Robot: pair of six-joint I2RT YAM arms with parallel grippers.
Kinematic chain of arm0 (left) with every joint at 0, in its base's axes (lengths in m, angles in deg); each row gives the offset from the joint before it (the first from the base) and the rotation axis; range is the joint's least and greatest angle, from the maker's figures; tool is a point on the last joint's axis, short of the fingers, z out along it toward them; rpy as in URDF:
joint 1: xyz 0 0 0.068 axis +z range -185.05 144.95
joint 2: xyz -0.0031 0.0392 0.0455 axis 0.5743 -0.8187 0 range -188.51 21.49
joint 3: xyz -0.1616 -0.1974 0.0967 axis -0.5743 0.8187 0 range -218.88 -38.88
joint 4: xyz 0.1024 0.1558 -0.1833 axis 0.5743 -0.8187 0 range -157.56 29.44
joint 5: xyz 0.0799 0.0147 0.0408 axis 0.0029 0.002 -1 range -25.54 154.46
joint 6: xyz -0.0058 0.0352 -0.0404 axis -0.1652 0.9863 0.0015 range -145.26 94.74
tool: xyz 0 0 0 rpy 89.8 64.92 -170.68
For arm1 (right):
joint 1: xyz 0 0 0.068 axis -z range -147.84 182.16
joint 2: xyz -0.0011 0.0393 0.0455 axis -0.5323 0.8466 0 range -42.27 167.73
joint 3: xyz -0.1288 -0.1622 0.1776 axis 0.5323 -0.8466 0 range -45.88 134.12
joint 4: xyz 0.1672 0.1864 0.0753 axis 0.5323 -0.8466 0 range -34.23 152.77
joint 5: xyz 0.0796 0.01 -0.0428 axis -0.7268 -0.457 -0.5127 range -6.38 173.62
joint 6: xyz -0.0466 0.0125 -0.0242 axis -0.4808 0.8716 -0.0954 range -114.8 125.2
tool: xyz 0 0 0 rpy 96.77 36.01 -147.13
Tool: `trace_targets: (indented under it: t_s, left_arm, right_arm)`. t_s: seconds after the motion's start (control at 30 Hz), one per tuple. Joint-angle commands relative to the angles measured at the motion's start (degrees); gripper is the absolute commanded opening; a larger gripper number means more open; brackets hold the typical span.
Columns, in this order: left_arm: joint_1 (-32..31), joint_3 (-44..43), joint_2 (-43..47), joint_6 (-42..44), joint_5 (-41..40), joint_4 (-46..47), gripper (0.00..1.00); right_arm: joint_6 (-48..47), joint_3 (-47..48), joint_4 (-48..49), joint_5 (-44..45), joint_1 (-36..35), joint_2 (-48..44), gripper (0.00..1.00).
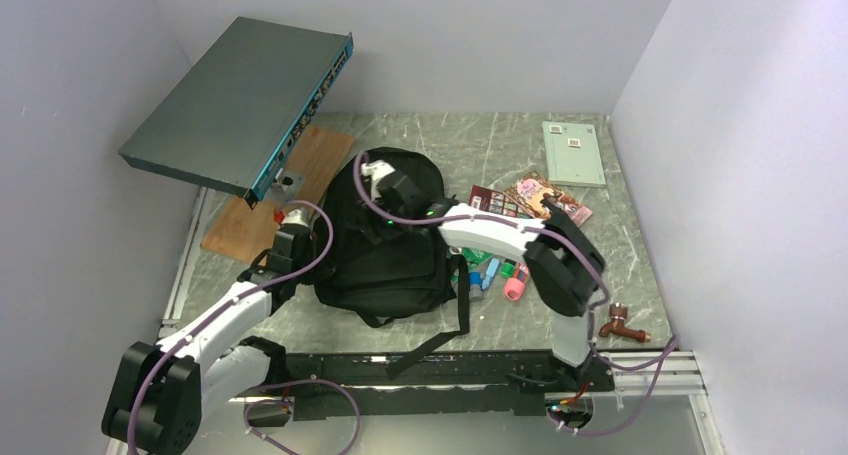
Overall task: Pack the student bag
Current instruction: Unzip the student bag at the center of the board.
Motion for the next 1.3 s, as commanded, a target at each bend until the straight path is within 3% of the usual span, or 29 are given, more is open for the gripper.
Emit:
trace_targets:
  t_s: [0.0, 0.07, 0.17, 0.27, 0.5, 0.67, 0.77, 0.9, 0.97, 1.03, 1.13, 1.2, 1.27]
  left_arm:
    - [0.1, 1.6, 1.7, 0.1, 2.8, 2.2, 0.00]
    - [0.1, 2.0, 2.0, 0.0, 3.2, 2.4, 0.00]
    - [0.2, 2.3, 2.3, 0.1, 3.2, 2.5, 0.00]
    - [0.1, 2.5, 2.3, 0.1, 3.1, 2.5, 0.00]
    - [0.2, 2.1, 2.1, -0.1, 2.3, 1.5, 0.00]
    - [0.2, 2.3, 2.0, -1.2, 1.4, 1.0, 0.00]
    - [0.3, 2.6, 1.8, -2.0, -0.4, 0.6, 0.00]
    - [1.3, 2.5, 1.1, -3.1, -2.1, -0.8, 0.00]
    - [2.1, 2.5, 0.9, -3.6, -2.6, -1.6, 0.00]
    - [2.9, 3.0, 1.3, -3.7, -2.6, -1.7, 0.00]
    - [3.6, 3.8, 2.0, -3.4, -2.2, -1.2, 0.00]
    - [3.7, 4.2, 2.3, -3.4, -1.8, -0.6, 0.00]
    - [3.8, 4.0, 2.4, -3.5, -1.3, -0.5, 0.00]
  right_arm:
    - [-6.3, 9.3, -1.4, 7.6, -4.6, 7.4, 0.50]
    - [-8.2, 9.8, -1.1, 13.3, -6.4, 8.8, 0.58]
    - [-9.9, 10.9, -1.2, 20.8, -8.3, 11.2, 0.58]
    - [-10.9, 12.1, -1.3, 27.3, -10.0, 13.5, 0.43]
    - [-10.5, 13.5, -2.2, 43.8, -12.6, 16.5, 0.20]
    - [-8.7, 9.1, 0.4, 47.0, -12.4, 13.3, 0.00]
    - [-3.7, 4.1, 1.2, 35.7, -9.9, 7.0, 0.00]
    - [3.7, -8.2, 7.8, 2.9, -1.2, -6.0, 0.00]
    - [5.2, -11.7, 8.0, -6.9, 3.5, -9.9, 0.00]
    - [1.7, -11.9, -0.1, 0.0, 5.2, -12.8, 0.00]
    - [-4.5, -12.2, -8.5, 21.4, 4.4, -14.3, 0.00]
    - [-8.4, -12.1, -12.2, 27.9, 4.2, -13.4, 0.00]
    - [-11.6, -12.4, -14.5, 28.2, 3.1, -13.0, 0.00]
